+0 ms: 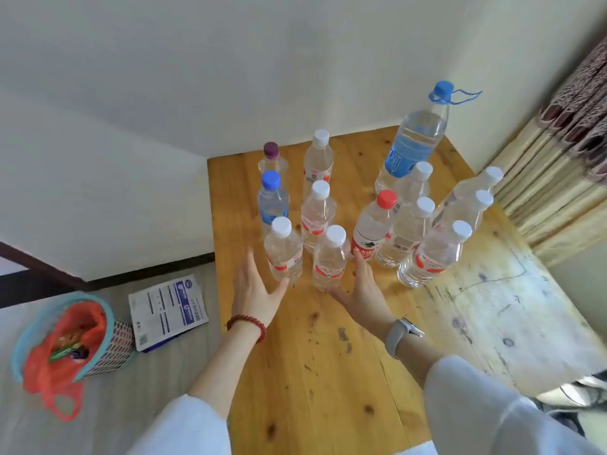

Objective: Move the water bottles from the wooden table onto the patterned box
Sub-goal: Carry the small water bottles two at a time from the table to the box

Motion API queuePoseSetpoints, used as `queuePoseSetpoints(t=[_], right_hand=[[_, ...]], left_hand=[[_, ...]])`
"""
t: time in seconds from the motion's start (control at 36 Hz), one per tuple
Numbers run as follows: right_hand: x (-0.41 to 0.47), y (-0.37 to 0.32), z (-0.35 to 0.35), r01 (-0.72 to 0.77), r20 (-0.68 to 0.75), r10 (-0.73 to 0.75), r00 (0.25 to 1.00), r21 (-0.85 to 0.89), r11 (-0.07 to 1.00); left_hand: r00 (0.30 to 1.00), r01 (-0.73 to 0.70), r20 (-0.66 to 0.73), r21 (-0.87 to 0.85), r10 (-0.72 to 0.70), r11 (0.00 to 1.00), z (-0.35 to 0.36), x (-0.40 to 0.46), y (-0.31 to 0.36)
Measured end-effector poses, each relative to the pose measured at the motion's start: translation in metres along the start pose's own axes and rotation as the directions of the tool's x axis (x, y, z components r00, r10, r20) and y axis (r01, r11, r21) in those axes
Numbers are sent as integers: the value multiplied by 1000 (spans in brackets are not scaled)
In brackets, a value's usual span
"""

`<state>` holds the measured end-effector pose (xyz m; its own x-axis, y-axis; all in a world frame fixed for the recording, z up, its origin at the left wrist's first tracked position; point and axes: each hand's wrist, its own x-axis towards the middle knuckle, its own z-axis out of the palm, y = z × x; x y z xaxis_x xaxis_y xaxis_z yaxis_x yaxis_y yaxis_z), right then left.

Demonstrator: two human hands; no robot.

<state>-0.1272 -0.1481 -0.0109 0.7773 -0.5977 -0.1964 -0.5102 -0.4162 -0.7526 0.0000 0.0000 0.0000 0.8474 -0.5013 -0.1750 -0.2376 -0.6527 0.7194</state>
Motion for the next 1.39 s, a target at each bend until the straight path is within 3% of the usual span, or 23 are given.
queuePoseSetpoints(t=[0.33, 0.5, 0.81, 0.94, 1.19, 1.31, 1.39], right_hand=[[46, 20, 3, 34, 91, -49, 995, 161, 986], [39, 17, -4, 49, 49, -63, 997, 241, 969], [-58, 9, -29, 28, -64, -18, 998, 175, 984], [-132, 4, -39, -78, -122, 91, 988, 102, 992], [-280, 39, -54, -373, -314, 378, 871, 78, 925], [-353, 67, -73, -461, -428, 474, 770, 141, 876], [-412, 92, -89, -518, -507, 543, 670, 205, 831]], left_hand=[[998, -39, -48, -234, 29, 971, 33, 49, -2], [994, -90, -84, -280, 69, 956, 34, 41, -1], [988, -153, -41, -384, 149, 910, 20, -40, 6], [970, -204, 57, -348, 237, 915, 22, -90, 20], [849, -285, 373, -272, 374, 919, 66, -190, 53], [740, -385, 506, -221, 443, 896, 107, -242, 84], [616, -467, 603, -237, 506, 852, 144, -288, 111]])
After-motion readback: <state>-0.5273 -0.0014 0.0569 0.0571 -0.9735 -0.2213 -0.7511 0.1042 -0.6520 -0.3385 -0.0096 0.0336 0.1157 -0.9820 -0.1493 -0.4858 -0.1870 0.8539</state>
